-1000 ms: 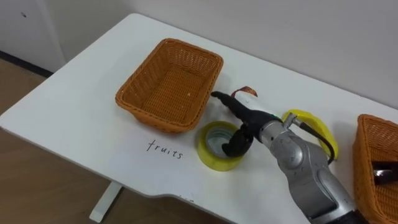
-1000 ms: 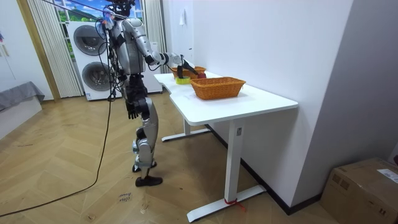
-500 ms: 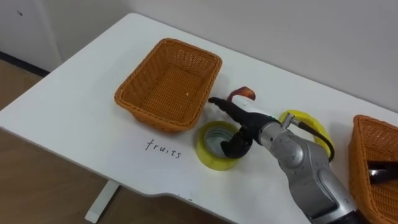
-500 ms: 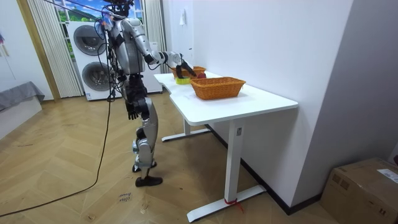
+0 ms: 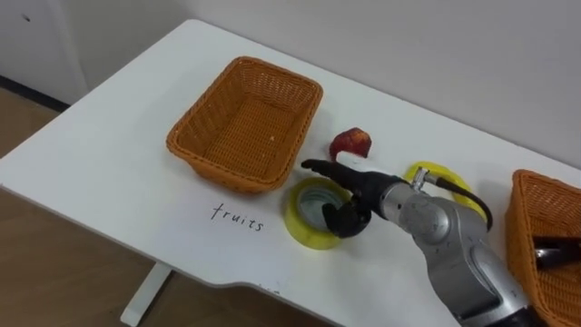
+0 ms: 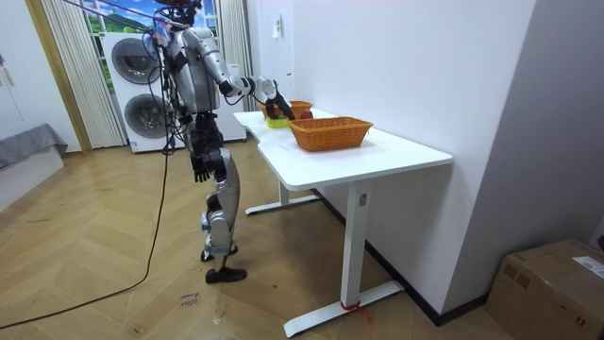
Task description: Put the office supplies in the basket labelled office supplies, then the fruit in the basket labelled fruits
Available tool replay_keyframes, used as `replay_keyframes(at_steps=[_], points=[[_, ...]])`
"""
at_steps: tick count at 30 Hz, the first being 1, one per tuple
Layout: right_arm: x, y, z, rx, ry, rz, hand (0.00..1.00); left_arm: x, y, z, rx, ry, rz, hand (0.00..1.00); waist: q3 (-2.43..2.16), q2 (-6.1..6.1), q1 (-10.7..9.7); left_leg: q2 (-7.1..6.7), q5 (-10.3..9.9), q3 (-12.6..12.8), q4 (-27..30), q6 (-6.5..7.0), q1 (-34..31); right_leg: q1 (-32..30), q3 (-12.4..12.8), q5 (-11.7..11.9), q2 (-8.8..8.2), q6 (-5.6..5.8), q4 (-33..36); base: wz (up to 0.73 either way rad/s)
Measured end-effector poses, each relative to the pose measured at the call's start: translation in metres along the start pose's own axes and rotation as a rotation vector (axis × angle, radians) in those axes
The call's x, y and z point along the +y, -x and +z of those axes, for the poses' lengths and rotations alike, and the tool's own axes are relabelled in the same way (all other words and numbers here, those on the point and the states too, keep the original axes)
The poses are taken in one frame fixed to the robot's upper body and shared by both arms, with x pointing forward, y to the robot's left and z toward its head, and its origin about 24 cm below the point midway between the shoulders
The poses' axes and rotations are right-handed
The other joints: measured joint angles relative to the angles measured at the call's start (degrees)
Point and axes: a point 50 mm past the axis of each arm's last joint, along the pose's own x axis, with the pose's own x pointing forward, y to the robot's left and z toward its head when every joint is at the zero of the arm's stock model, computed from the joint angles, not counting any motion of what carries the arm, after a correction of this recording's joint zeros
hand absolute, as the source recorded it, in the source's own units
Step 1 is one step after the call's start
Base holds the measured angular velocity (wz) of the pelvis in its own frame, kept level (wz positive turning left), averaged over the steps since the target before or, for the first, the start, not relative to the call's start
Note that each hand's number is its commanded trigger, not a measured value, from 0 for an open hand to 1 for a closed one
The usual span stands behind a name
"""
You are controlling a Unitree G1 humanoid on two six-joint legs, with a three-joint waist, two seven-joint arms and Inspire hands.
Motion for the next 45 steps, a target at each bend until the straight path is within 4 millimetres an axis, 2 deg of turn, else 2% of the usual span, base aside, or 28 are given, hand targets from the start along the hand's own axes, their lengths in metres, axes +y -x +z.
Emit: replay_keyframes(at_steps=[10, 12, 13, 14, 23, 28, 45], points=[[0.001, 0.001, -0.002, 0.034, -0.006, 0.036, 0.0, 0.002, 0.0, -0.003, 0.025, -0.007, 0.005, 0.0, 0.11, -0.22, 0.88, 0.05, 0.1, 0.0, -0.02, -0.14, -0.04, -0.05, -0.17, 0.09, 0.06, -0.15, 0.0, 0.0], [0.001, 0.002, -0.002, 0.041, -0.007, 0.038, 0.28, 0.002, 0.0, -0.003, 0.026, -0.006, 0.005, 0.0, 0.1, -0.28, 1.23, 0.06, 0.11, 0.0, -0.01, -0.15, -0.04, -0.04, -0.19, 0.1, 0.07, -0.16, 0.0, 0.0], [0.001, 0.002, -0.003, 0.043, -0.005, 0.039, 0.78, 0.002, 0.0, -0.003, 0.026, -0.006, 0.005, 0.0, 0.11, -0.34, 1.36, 0.06, 0.12, -0.01, -0.01, -0.17, -0.05, -0.04, -0.19, 0.1, 0.07, -0.17, 0.0, 0.0], [0.001, 0.002, -0.003, 0.044, -0.004, 0.038, 1.0, 0.002, 0.0, -0.003, 0.026, -0.007, 0.005, 0.0, 0.12, -0.39, 1.42, 0.06, 0.14, -0.01, -0.01, -0.18, -0.05, -0.04, -0.19, 0.11, 0.08, -0.18, 0.0, 0.0], [-0.005, 0.001, 0.0, 0.047, 0.021, 0.008, 1.0, 0.003, -0.001, -0.004, 0.035, -0.008, 0.008, 0.0, 0.14, -0.63, 1.71, 0.05, 0.17, -0.15, -0.06, -0.16, -0.07, -0.05, -0.25, 0.12, 0.07, -0.2, 0.0, 0.0], [0.004, -0.003, 0.002, 0.057, 0.051, 0.047, 1.0, 0.003, -0.001, -0.004, 0.036, -0.009, 0.009, 0.0, 0.16, -0.78, 1.82, 0.05, 0.17, -0.19, -0.09, -0.14, -0.1, -0.07, -0.27, 0.12, 0.06, -0.19, -0.03, 0.0], [0.005, -0.003, 0.002, 0.054, 0.047, 0.069, 1.0, 0.005, -0.001, -0.001, 0.036, -0.01, 0.033, 0.0, 0.14, -0.72, 1.65, 0.05, 0.2, -0.15, -0.14, -0.13, -0.05, -0.12, -0.12, 0.12, 0.04, -0.19, -0.1, 0.0]])
